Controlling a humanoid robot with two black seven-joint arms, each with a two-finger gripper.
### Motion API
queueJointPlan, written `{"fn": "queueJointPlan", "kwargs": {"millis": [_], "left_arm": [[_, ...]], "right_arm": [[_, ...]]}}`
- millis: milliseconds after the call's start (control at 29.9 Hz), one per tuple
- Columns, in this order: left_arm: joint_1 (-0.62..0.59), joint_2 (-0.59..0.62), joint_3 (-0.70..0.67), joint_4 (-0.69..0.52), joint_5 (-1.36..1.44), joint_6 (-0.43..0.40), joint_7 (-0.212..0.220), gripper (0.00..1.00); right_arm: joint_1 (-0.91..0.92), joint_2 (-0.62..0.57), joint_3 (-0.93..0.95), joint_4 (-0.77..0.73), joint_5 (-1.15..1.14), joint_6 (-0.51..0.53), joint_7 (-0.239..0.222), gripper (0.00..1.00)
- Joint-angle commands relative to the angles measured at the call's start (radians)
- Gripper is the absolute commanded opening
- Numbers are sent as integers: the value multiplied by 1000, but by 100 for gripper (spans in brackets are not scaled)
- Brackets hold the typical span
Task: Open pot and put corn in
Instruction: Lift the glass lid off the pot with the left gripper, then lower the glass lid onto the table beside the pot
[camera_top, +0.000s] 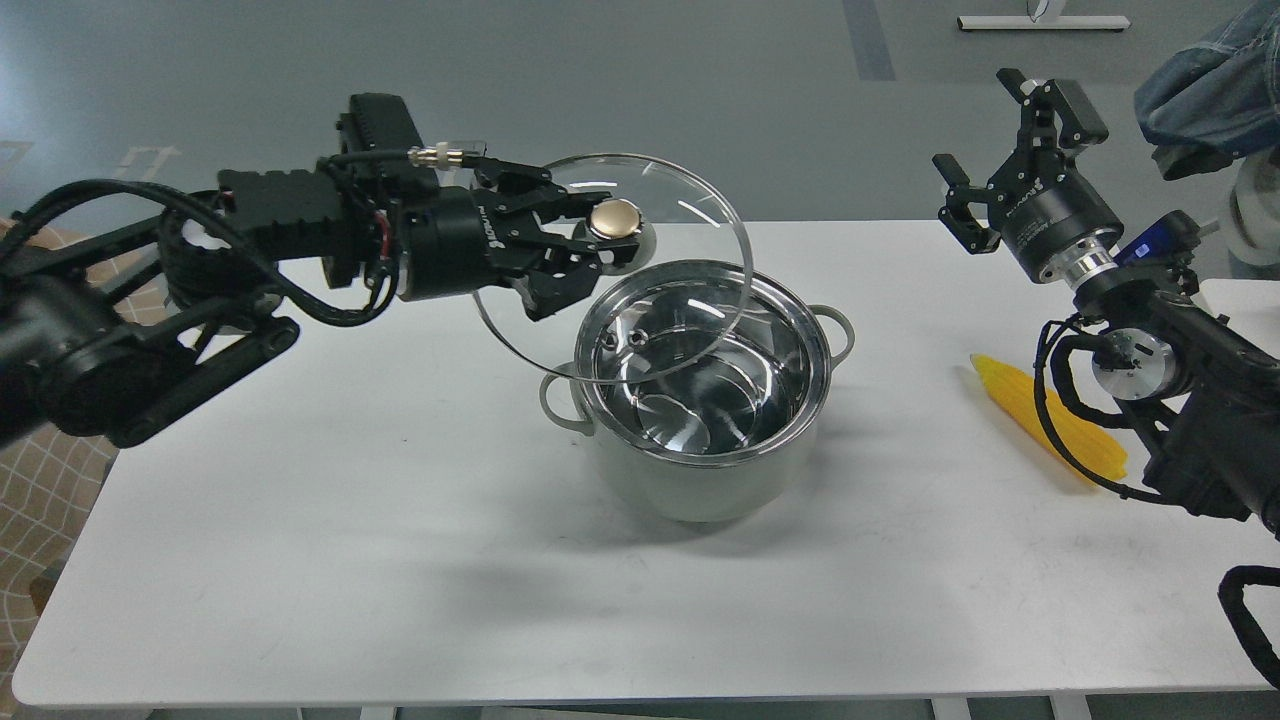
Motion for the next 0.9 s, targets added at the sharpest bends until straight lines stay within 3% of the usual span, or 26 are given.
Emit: {"fn": "queueJointPlan", "kwargs": {"millis": [0, 167, 301, 434, 568, 869], "left_arm": [[46, 123, 8, -6, -83, 45, -10, 0], [194, 217, 0, 16, -109, 204, -10, 0], [294, 219, 0, 77, -111, 324, -10, 0], [380, 196, 5, 178, -115, 457, -10, 0], [423, 75, 16, 365, -115, 595, -10, 0], [503, 2, 23, 465, -178, 637, -10, 0]], "right_arm": [[2, -1, 0, 5, 0, 0, 0, 100], [-2, -1, 0, 5, 0, 0, 0, 100], [-2, -4, 0, 5, 0, 0, 0, 100], [-2, -2, -2, 5, 0, 0, 0, 100], [-6, -1, 0, 5, 0, 0, 0, 100], [-14, -2, -2, 5, -1, 0, 0, 100]]}}
